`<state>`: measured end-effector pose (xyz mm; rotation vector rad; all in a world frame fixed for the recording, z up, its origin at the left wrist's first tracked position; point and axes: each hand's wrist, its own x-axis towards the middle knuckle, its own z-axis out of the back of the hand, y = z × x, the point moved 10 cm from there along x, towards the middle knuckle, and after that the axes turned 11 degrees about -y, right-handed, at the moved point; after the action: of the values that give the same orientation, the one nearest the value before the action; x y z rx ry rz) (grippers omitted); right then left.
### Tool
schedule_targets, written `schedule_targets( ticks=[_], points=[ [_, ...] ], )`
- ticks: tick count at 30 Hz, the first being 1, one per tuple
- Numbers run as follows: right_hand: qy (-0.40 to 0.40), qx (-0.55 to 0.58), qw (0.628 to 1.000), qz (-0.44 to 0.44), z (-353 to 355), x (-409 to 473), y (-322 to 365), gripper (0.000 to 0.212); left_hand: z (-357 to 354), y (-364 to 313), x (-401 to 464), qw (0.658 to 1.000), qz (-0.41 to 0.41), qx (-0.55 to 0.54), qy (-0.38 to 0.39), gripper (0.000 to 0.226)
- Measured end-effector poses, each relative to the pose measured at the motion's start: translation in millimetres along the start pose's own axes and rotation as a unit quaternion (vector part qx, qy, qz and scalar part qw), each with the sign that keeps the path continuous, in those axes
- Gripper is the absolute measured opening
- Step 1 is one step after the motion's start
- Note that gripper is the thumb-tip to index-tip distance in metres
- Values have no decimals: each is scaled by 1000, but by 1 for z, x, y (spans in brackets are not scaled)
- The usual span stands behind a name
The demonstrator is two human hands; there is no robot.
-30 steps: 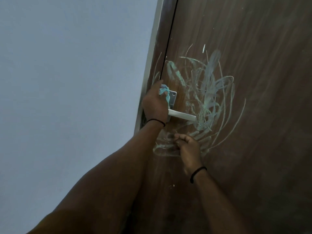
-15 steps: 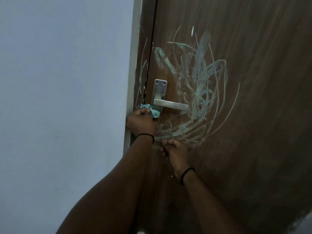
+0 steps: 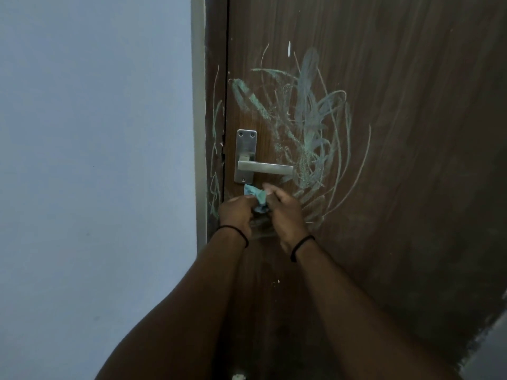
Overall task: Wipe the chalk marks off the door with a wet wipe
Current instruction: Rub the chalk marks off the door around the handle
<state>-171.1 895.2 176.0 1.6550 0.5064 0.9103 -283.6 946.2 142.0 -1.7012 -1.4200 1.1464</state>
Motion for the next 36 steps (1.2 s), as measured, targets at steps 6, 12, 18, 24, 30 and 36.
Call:
schedule_targets(
  ticks=[6, 12, 18, 24, 30, 36],
  points=[
    [83, -78, 988, 105, -20, -12, 25, 34, 21, -31, 1, 995, -74, 62, 16, 12],
    [7, -192, 954, 229, 1, -24, 60, 27, 6, -38, -19, 986, -108, 78, 98, 27],
    [-57, -195, 952, 231, 16, -34, 72, 24, -6, -70, -49, 928, -290, 184, 149, 12],
    [-10, -126, 975, 185, -3, -41, 79, 41, 2, -100, -68, 848, -460, 256, 57, 20],
    [-4, -309, 884, 350, -16, -49, 120, 29, 22, -128, -70, 812, -518, 270, -18, 8],
    [-57, -402, 815, 414, -42, -12, 171, 13, 42, -145, -58, 809, -517, 255, -113, 8]
  ],
)
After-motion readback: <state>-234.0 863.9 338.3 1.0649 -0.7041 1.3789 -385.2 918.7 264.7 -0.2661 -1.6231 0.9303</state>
